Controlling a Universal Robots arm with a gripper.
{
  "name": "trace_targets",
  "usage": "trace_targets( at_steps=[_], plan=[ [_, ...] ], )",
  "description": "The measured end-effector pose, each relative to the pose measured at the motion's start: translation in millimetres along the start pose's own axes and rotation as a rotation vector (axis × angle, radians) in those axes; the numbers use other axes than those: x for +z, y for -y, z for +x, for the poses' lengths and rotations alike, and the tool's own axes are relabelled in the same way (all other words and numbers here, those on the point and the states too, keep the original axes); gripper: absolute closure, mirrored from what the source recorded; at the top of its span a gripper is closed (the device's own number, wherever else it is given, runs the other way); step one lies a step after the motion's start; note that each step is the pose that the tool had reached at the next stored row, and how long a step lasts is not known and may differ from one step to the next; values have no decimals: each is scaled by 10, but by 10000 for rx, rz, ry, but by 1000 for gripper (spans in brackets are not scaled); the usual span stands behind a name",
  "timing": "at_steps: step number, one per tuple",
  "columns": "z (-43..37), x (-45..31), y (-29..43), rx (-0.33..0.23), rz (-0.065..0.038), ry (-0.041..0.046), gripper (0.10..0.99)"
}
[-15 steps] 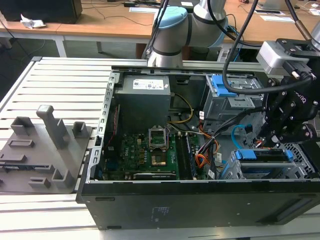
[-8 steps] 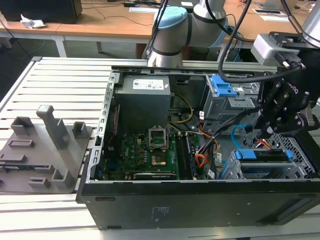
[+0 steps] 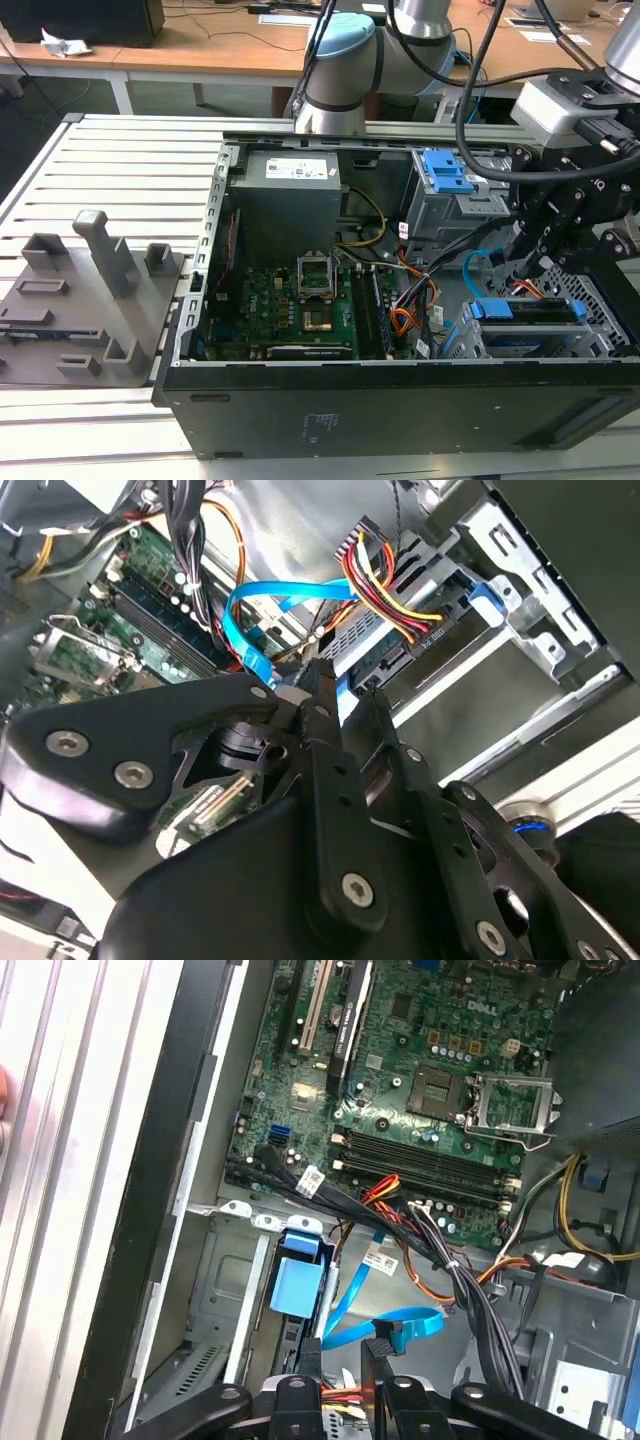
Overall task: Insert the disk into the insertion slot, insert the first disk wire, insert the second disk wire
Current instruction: 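Insert the second disk wire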
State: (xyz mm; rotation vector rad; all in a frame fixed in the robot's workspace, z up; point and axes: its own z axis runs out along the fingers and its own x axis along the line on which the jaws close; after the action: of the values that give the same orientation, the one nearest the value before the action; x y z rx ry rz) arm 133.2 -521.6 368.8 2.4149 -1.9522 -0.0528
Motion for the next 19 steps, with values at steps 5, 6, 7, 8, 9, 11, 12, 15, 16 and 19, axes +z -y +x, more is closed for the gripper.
trace_targets(
  at_steps=[5, 6, 7, 8, 9, 11, 12, 15, 16, 19],
  plan=[
    [-118, 2, 13, -1, 1, 4, 784],
    [-122, 2, 13, -1, 1, 4, 784],
    [-123, -2, 13, -4, 1, 3, 784],
    [-130, -20, 12, -10, 6, 1, 784],
    [-134, -42, 12, -19, 8, 0, 784],
    [-147, -81, -7, -39, 12, 3, 784],
    [-159, -80, -41, -50, 13, 0, 784],
    [-188, -53, -131, -73, 14, -3, 784],
    [-199, -29, -157, -89, 14, -4, 784],
    [-216, 68, -169, -216, 12, -15, 784]
  ],
)
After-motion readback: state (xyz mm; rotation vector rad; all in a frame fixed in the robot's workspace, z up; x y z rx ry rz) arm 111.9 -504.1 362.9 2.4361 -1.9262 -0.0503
